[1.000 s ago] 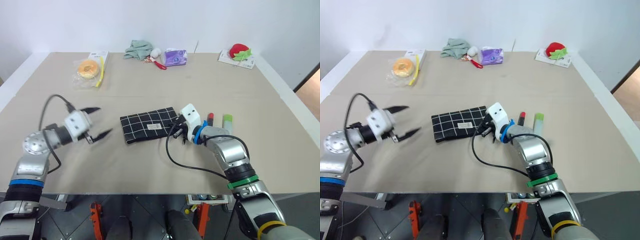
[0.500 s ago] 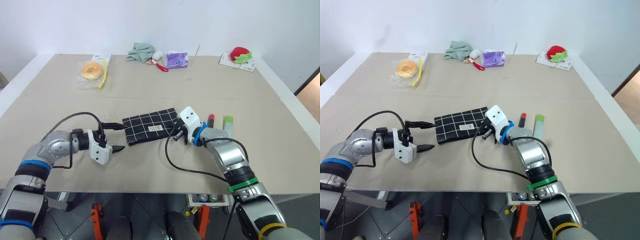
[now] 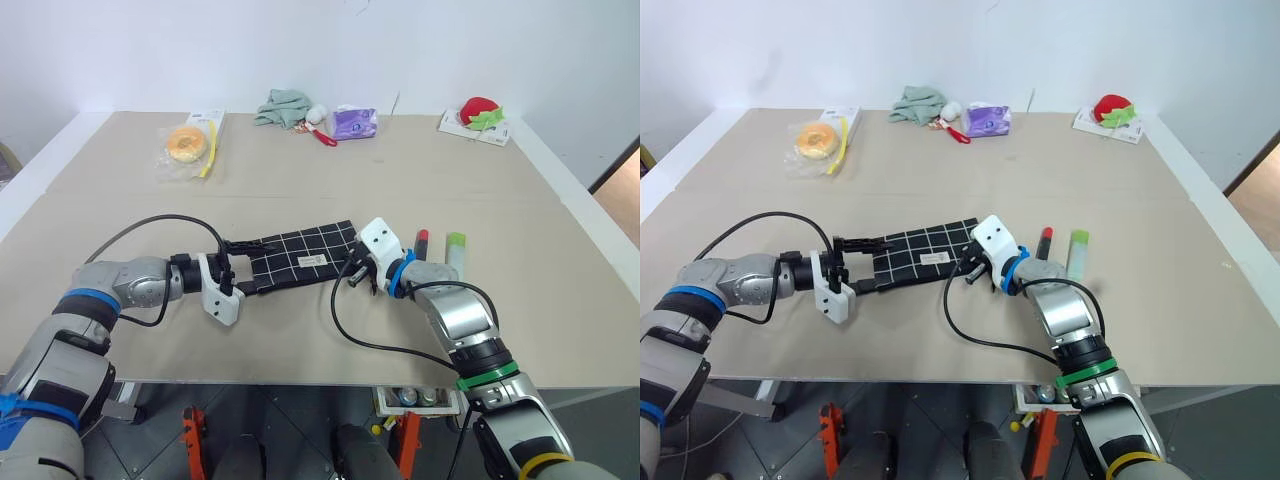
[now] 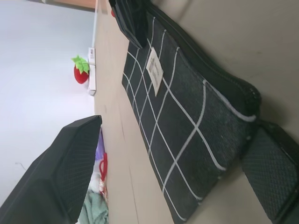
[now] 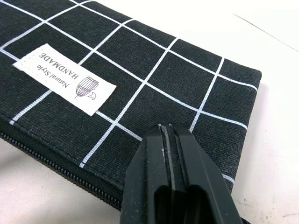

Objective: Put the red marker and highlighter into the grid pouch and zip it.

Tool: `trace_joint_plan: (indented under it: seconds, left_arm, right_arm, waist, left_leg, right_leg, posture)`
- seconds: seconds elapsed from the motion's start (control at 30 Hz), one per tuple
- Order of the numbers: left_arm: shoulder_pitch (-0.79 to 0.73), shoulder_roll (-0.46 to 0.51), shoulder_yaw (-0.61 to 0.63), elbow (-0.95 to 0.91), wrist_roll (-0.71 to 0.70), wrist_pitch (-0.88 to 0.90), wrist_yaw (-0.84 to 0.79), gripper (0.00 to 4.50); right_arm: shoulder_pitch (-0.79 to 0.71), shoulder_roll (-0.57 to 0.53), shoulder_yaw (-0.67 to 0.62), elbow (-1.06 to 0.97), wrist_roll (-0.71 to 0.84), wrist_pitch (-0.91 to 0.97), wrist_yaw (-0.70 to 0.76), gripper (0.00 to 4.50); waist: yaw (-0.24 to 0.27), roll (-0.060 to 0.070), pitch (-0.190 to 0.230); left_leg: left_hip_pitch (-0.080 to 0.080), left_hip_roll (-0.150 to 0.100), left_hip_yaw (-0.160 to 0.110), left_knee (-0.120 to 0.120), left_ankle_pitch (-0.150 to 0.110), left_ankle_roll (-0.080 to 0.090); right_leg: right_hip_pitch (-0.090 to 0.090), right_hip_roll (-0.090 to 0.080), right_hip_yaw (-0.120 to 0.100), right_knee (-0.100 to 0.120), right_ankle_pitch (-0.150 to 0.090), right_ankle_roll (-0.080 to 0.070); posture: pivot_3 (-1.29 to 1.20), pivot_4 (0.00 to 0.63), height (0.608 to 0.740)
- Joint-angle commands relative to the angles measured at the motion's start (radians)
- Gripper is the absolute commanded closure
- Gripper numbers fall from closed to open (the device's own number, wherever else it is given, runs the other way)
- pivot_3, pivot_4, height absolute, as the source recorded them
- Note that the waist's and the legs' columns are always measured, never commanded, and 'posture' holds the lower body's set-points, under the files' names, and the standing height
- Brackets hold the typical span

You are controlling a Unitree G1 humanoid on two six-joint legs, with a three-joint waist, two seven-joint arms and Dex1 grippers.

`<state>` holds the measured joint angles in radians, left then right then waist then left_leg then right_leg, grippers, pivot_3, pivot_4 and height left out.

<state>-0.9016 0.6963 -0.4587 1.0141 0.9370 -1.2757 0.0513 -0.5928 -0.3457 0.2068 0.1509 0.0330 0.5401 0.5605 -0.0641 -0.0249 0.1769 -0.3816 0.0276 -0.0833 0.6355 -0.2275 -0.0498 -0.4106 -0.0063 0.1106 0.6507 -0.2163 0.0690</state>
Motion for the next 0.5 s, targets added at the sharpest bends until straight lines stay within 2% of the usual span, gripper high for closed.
trace_joint_plan:
  seconds: [0.03,0.1,0.13,0.17,0.27,0.33,0.37,0.43,0.5]
  left_arm:
    - [-0.028,-0.027,-0.070,0.044,0.046,0.022,0.037,0.00]
    - [-0.042,-0.037,-0.089,0.070,0.041,0.019,0.051,0.00]
    - [-0.047,-0.040,-0.096,0.079,0.036,0.016,0.058,0.52]
    - [-0.052,-0.040,-0.104,0.085,0.033,0.015,0.063,0.79]
    - [-0.063,-0.041,-0.121,0.102,0.024,0.015,0.067,2.38]
    - [-0.068,-0.040,-0.131,0.110,0.019,0.017,0.067,2.97]
    - [-0.069,-0.040,-0.134,0.114,0.015,0.017,0.066,3.66]
    - [-0.072,-0.039,-0.139,0.121,0.007,0.015,0.061,4.47]
    - [-0.071,-0.038,-0.140,0.125,-0.007,0.009,0.049,4.47]
  right_arm:
    - [0.016,0.003,0.010,-0.013,-0.005,0.017,0.008,4.45]
    - [0.016,0.004,0.008,-0.018,-0.006,0.020,0.007,4.45]
    - [0.017,0.004,0.008,-0.020,-0.006,0.022,0.006,4.50]
    - [0.018,0.004,0.007,-0.023,-0.005,0.023,0.006,4.50]
    - [0.021,0.004,0.008,-0.031,-0.005,0.025,0.007,4.50]
    - [0.023,0.004,0.007,-0.034,-0.005,0.026,0.008,4.50]
    - [0.023,0.004,0.007,-0.035,-0.005,0.026,0.008,4.50]
    - [0.022,0.005,0.006,-0.034,-0.005,0.025,0.009,4.50]
    - [0.022,0.006,0.005,-0.033,-0.005,0.024,0.008,4.50]
  waist:
    - [0.002,0.000,0.000]
    - [0.002,0.000,0.000]
    - [0.002,0.000,0.000]
    - [0.002,0.000,0.000]
    - [0.002,0.000,0.000]
    - [0.003,0.000,0.000]
    - [0.003,0.000,0.000]
    - [0.004,0.002,-0.001]
    - [0.004,0.003,-0.002]
  left_leg:
    - [0.000,0.000,0.000,0.000,0.000,0.000]
    - [0.000,0.000,0.000,0.000,0.000,0.000]
    - [0.000,0.000,0.000,0.000,0.000,0.000]
    - [0.000,0.000,0.000,0.000,0.000,0.000]
    - [0.000,0.000,0.000,0.000,0.000,0.000]
    - [-0.001,0.000,0.000,0.000,0.000,0.000]
    - [-0.001,0.000,0.000,0.000,0.000,0.000]
    - [0.000,0.000,0.000,0.000,0.000,0.000]
    - [0.001,0.000,0.000,0.000,0.000,0.000]
  right_leg:
    - [0.000,0.000,0.000,0.000,0.000,0.000]
    - [0.000,0.000,0.000,0.000,0.000,0.000]
    - [0.000,0.000,0.000,0.000,0.000,0.000]
    - [0.000,0.000,0.000,0.000,0.000,0.000]
    - [0.000,0.000,0.000,0.000,0.000,0.000]
    - [0.000,0.000,0.000,-0.001,0.000,0.000]
    - [0.000,0.000,0.000,-0.001,-0.001,0.001]
    - [0.000,0.000,0.000,-0.001,-0.001,0.001]
    - [0.001,0.000,0.000,-0.001,0.000,0.001]
  posture:
    - [0.00,0.150,0.739]
    - [0.00,0.150,0.739]
    - [0.00,0.150,0.739]
    - [0.00,0.150,0.739]
    - [0.00,0.150,0.739]
    - [0.00,0.150,0.739]
    - [0.00,0.150,0.739]
    - [0.00,0.150,0.739]
    - [0.00,0.150,0.739]
